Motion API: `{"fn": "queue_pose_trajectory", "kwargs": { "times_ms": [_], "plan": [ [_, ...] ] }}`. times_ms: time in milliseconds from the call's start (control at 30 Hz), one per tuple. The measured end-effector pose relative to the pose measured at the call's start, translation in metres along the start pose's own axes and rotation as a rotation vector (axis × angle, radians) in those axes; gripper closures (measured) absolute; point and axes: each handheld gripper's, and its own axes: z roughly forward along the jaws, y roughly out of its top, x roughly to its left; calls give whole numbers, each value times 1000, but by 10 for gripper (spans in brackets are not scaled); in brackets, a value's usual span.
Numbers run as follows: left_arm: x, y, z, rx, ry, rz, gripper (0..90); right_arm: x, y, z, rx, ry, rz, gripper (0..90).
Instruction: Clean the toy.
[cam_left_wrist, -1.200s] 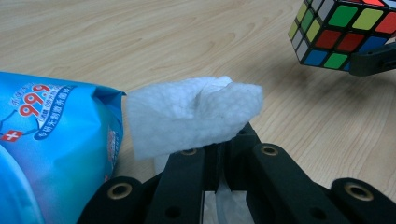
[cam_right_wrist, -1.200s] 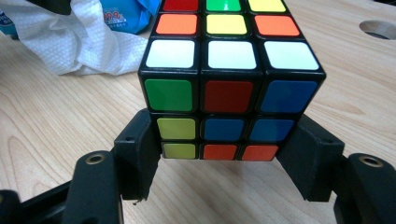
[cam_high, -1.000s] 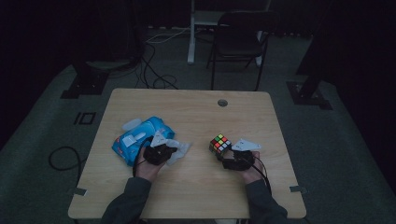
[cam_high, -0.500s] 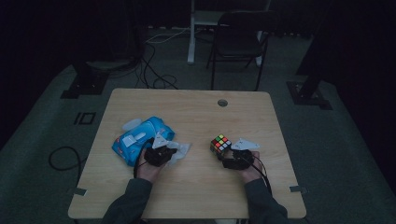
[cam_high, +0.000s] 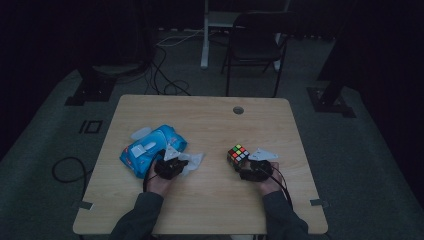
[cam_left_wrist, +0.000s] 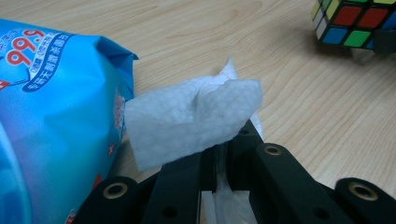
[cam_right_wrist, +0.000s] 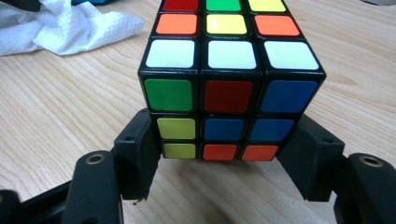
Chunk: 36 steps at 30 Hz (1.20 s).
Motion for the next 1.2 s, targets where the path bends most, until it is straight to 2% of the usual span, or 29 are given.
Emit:
{"fn": "queue_pose_trajectory", "kwargs": {
  "times_ms": [633,1200],
  "plan": [
    [5,-10,5,28,18,-17,835,-5,-6,2,11,-2,13,349],
    [6,-12,7,29,15,-26,824,-2,-7,5,48,-33,-29,349]
  ]
}}
